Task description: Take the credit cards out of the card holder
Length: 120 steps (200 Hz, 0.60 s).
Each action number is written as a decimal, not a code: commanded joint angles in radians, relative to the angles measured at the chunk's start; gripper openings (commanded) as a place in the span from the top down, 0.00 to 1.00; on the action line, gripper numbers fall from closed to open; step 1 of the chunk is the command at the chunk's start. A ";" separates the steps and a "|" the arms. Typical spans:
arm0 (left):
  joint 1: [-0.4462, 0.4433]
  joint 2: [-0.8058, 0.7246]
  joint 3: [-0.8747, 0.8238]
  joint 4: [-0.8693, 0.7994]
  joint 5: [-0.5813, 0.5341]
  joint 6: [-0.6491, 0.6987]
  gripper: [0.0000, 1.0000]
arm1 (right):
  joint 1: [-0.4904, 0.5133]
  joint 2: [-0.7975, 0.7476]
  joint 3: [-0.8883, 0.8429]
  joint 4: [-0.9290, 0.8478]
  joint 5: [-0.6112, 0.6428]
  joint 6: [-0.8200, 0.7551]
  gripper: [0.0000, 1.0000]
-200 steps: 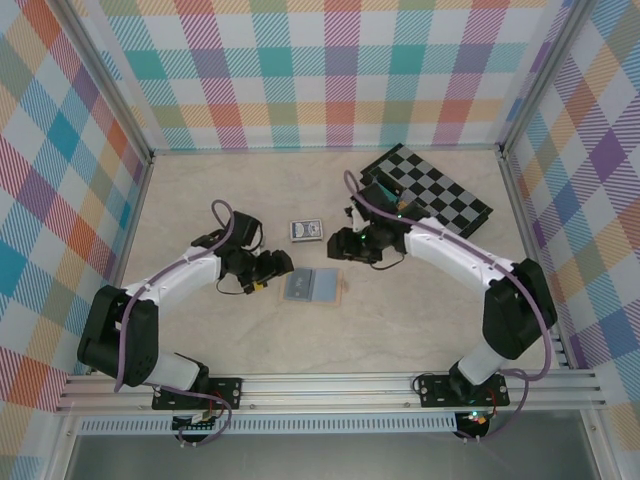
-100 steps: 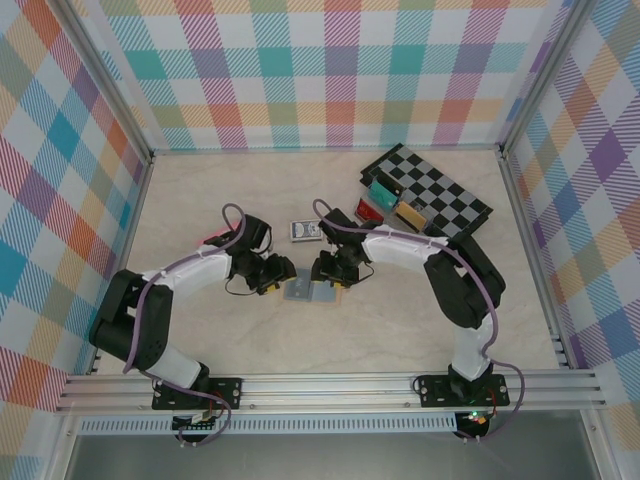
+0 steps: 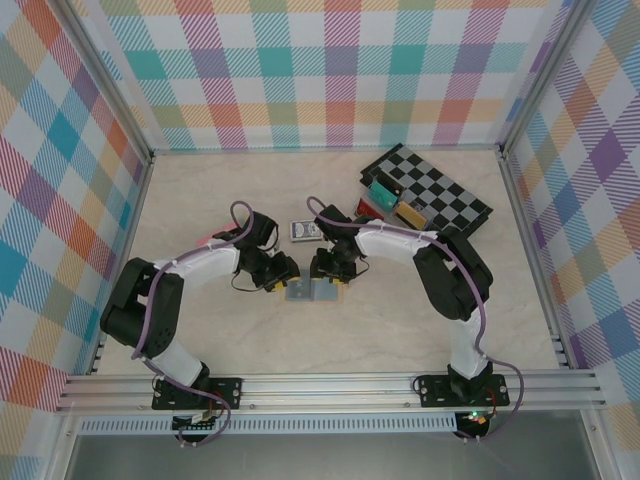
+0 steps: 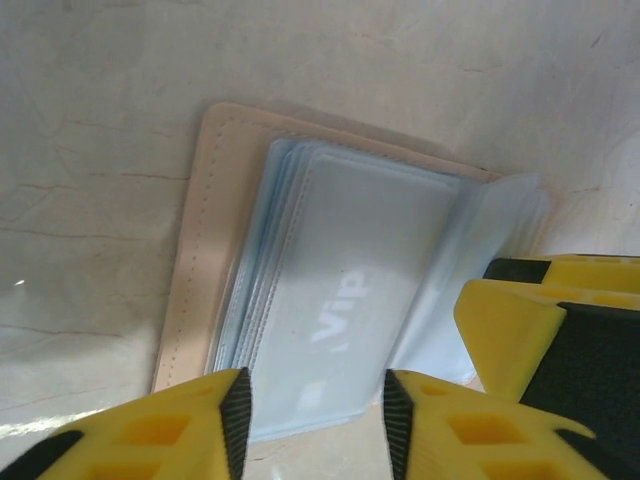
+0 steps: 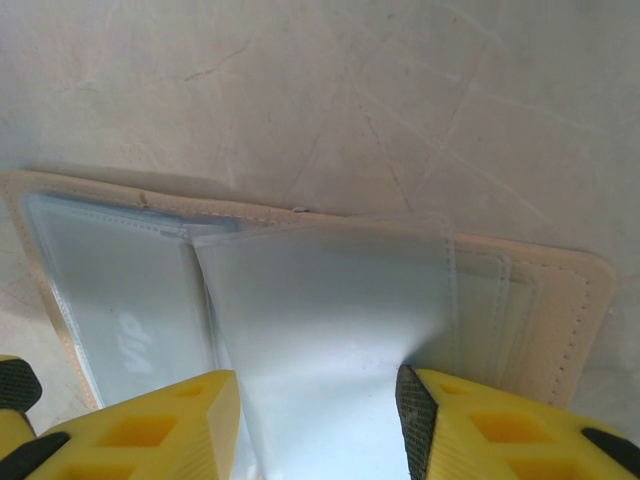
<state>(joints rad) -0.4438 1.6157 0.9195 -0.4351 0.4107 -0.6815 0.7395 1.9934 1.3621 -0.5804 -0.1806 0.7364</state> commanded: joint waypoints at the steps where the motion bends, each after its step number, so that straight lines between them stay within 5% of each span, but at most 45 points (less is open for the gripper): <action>1: -0.015 0.037 0.035 -0.015 0.022 0.008 0.62 | -0.012 0.028 0.012 -0.026 0.011 -0.027 0.53; 120: -0.021 0.088 0.050 -0.005 0.047 0.017 0.76 | -0.015 0.036 0.006 -0.020 -0.015 -0.037 0.65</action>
<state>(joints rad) -0.4496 1.6951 0.9466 -0.4419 0.4217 -0.6796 0.7307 2.0006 1.3636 -0.5812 -0.1856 0.7170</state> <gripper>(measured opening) 0.247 0.363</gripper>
